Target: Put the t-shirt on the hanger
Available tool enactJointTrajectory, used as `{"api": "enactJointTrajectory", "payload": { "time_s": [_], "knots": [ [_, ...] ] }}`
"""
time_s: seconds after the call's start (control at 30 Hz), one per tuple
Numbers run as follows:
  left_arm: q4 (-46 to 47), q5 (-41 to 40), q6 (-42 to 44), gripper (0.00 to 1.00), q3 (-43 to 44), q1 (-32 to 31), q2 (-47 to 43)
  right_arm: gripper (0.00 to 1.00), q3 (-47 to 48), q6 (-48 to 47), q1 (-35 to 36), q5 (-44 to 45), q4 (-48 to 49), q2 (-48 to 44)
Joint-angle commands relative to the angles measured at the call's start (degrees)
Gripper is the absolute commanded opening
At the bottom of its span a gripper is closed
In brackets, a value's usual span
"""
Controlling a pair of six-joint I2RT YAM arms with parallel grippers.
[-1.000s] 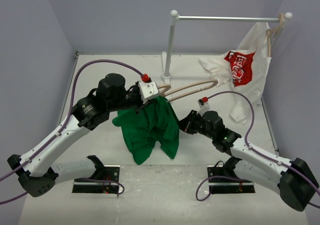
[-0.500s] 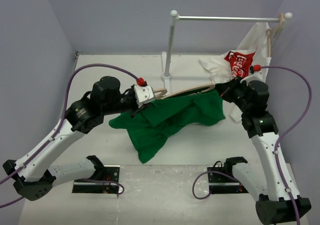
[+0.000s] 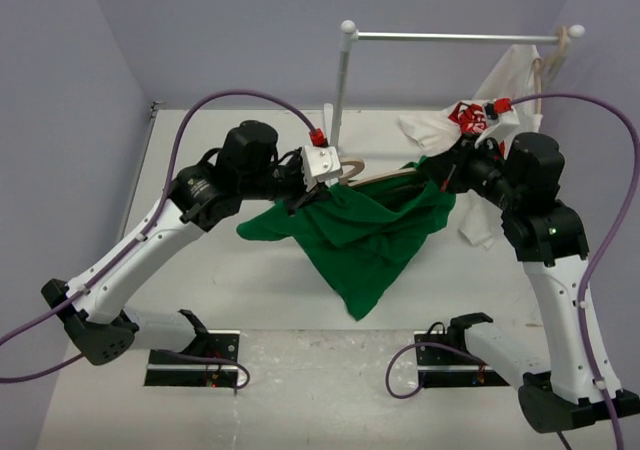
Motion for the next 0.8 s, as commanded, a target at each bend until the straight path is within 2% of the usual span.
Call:
{"api": "enactJointTrajectory", "payload": {
  "time_s": [0.0, 0.07, 0.17, 0.3, 0.5, 0.6, 0.67, 0.77],
  "knots": [
    [3.05, 7.76, -0.83, 0.00, 7.21, 0.26, 3.26, 0.00, 4.45, -3.30, 4.40, -4.24, -3.59, 3.44],
    [4.79, 10.72, -1.56, 0.00, 6.85, 0.26, 3.88, 0.00, 4.36, -2.58, 6.93, -3.29, -2.86, 4.04],
    [8.50, 10.38, -3.61, 0.00, 4.15, 0.26, 4.30, 0.00, 5.32, -1.74, 9.64, -2.10, -3.00, 5.67],
    [15.37, -0.98, -11.72, 0.00, 0.10, 0.52, 5.58, 0.00, 5.12, 1.55, 13.84, 2.45, -2.27, 6.04],
    [21.75, -6.11, -19.97, 0.00, -3.75, 0.98, 6.24, 0.00, -6.75, 10.81, 15.83, 13.67, 7.92, -3.16],
    [21.33, -10.91, -21.75, 0.00, -3.01, 1.18, 6.58, 0.00, -12.57, 13.68, 16.65, 18.66, 11.07, -7.44],
    [20.38, -11.07, -21.72, 0.00, -2.37, 1.55, 6.90, 0.00, -14.52, 14.31, 16.76, 20.80, 11.99, -9.79],
    [19.29, -7.07, -21.23, 0.00, -1.70, 1.93, 7.25, 0.00, -17.74, 14.90, 16.71, 21.44, 13.78, -11.91]
  ]
}}
